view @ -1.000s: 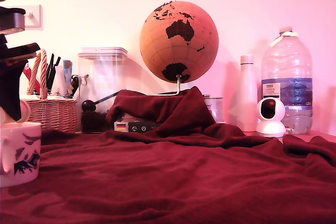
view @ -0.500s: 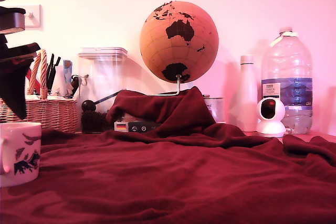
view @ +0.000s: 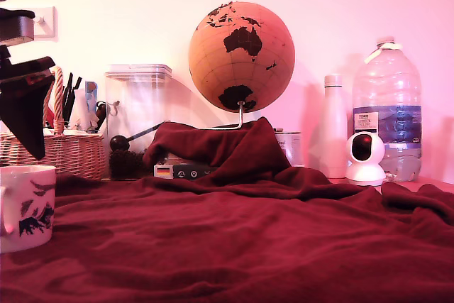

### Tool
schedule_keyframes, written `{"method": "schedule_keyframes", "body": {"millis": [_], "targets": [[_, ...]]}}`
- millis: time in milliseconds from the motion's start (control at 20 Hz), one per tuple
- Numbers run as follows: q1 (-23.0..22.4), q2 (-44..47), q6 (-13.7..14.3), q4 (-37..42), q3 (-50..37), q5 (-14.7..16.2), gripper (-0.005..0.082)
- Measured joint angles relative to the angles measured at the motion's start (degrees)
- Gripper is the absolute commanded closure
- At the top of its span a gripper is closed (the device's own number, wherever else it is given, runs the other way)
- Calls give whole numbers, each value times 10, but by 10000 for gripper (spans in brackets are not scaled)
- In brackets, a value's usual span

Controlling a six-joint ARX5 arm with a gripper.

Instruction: Pick up the coffee capsules on the table and drop them inside the coffee cup

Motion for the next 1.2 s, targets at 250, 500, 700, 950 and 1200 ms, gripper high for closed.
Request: {"method": "schedule_keyframes", "body": {"millis": [250,500,700,950,1200], "targets": [[0,-59,4,21,0,1,793],[0,-129,15,59,0,1,793],[0,-177,19,92,-1,1,793],[12,-226,23,189,-80,9,793],[48,-269,23,271,-197,32,793]]}}
